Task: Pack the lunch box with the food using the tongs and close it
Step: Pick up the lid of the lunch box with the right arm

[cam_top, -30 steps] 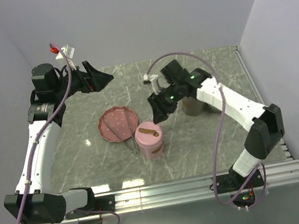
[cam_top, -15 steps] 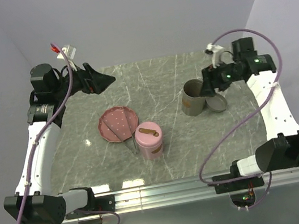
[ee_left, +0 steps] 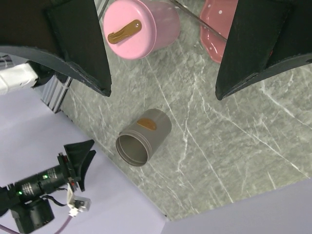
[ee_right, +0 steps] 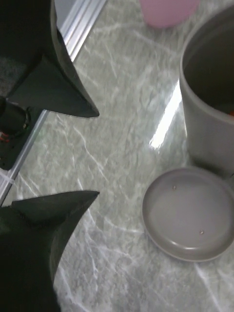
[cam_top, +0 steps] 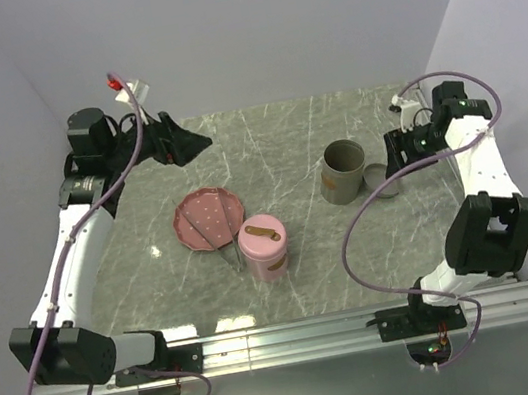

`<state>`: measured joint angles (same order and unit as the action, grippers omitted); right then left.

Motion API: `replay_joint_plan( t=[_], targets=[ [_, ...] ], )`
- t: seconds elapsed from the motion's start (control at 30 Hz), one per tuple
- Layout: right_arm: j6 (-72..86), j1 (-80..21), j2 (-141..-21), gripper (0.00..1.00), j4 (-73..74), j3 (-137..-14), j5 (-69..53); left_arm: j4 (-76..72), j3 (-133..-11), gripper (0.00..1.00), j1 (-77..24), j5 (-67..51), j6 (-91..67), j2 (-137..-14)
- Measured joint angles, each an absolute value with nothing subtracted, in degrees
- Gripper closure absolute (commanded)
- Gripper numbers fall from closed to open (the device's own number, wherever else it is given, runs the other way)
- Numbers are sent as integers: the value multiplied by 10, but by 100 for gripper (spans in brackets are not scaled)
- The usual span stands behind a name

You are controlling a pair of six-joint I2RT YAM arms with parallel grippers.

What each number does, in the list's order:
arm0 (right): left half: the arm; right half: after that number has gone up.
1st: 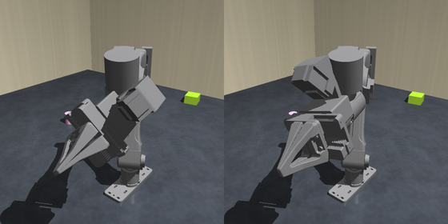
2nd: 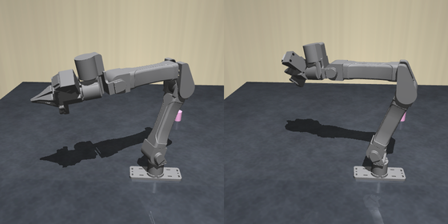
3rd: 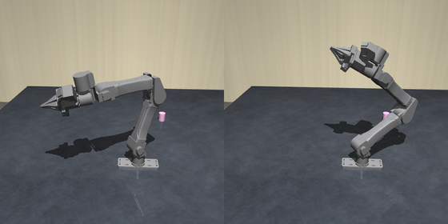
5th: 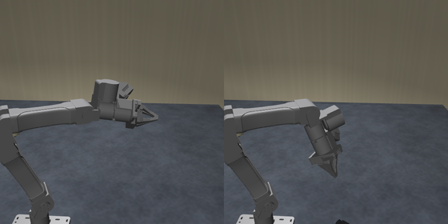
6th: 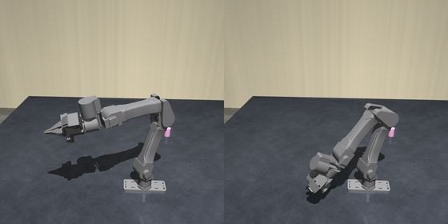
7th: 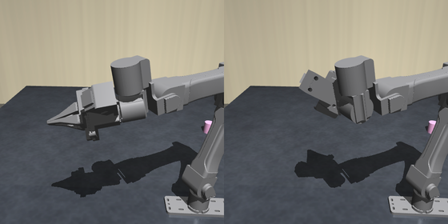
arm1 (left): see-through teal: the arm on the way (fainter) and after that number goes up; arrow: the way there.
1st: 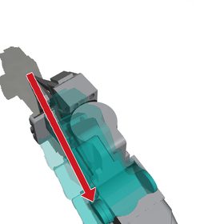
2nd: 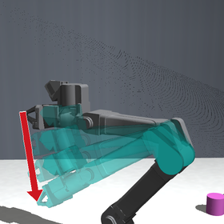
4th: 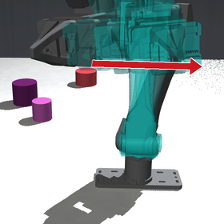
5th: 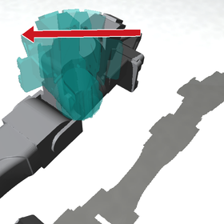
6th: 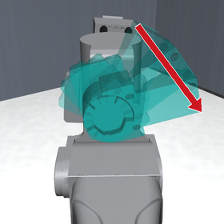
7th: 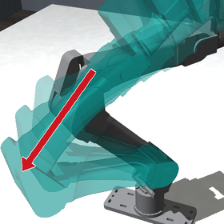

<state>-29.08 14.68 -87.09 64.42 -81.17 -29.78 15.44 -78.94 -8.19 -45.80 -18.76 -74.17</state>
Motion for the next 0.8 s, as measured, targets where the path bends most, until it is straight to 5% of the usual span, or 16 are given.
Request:
replay_joint_plan(
  t=[0.23,0.8],
  targets=[
    [-310,149,-905,44,588,-746,-270,145,-773,5,-98,-472,-172,-749],
    [-321,105,-1003,46,486,-735,-261,124,-733,5,-122,-488,-173,-749]
  ],
)
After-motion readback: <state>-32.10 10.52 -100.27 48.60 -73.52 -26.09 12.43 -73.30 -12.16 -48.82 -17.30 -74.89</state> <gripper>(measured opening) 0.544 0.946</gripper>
